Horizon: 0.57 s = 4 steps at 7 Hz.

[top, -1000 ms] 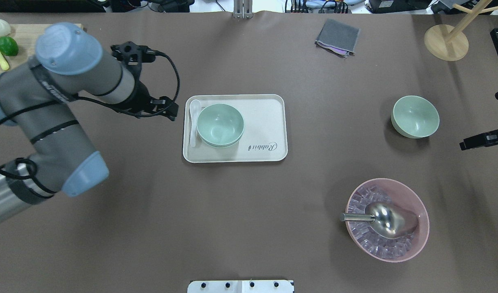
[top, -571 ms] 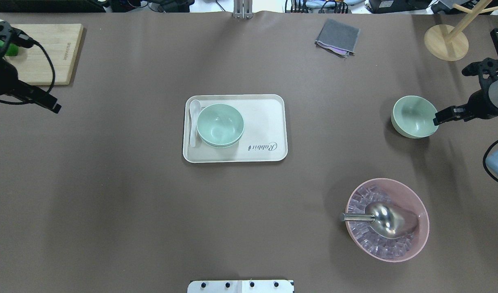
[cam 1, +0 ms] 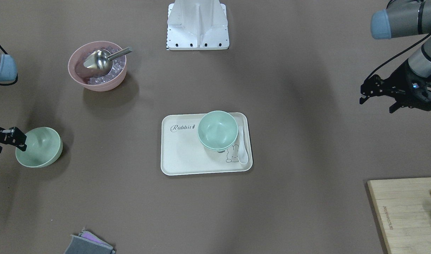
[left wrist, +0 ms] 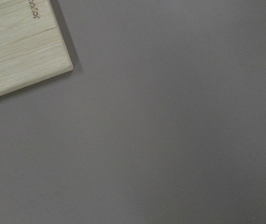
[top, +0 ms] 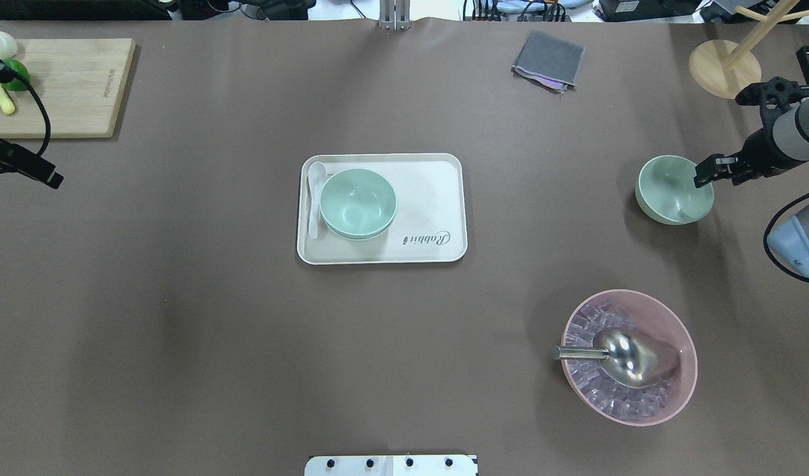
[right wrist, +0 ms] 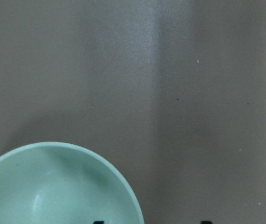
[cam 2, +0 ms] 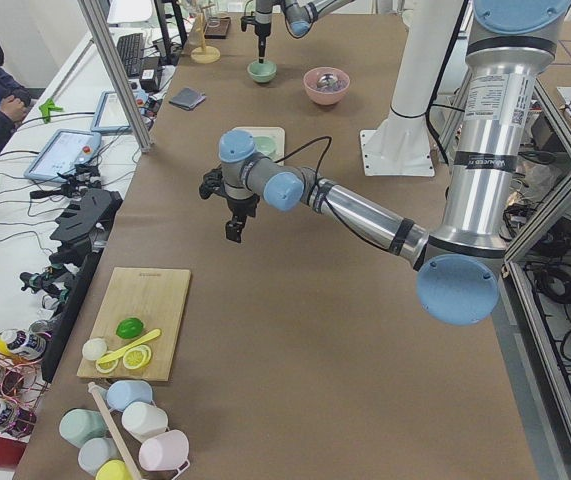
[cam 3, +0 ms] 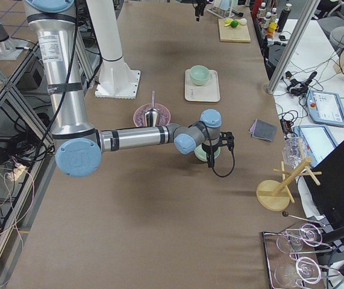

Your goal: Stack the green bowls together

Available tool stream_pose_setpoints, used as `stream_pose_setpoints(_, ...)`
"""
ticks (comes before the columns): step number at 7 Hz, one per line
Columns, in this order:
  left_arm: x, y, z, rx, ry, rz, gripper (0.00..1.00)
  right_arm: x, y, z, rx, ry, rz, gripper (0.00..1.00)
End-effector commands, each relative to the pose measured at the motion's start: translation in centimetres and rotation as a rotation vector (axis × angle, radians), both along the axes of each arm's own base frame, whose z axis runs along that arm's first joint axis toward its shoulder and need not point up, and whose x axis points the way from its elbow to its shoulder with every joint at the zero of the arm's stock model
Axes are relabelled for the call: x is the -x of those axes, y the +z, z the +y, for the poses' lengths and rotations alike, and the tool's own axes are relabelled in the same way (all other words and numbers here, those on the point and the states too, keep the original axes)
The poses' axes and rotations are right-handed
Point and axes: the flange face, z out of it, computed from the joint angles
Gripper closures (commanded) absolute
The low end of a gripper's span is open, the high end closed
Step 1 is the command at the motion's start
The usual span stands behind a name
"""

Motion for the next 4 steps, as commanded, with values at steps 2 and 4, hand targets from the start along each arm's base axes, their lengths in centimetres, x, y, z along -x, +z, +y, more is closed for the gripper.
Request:
stream_pose_setpoints(2, 0.0, 0.0, 0.0, -0.001, 0.0, 0.0, 0.02, 1.1, 0.1, 0.4, 0.018, -0.002, -0.003, 0.49)
stream_pose_setpoints(4, 0.0, 0.1, 0.0, 0.001, 0.0, 0.0, 0.02, 1.7, 0.1, 0.6, 0.022, -0.009, -0.002, 0.61)
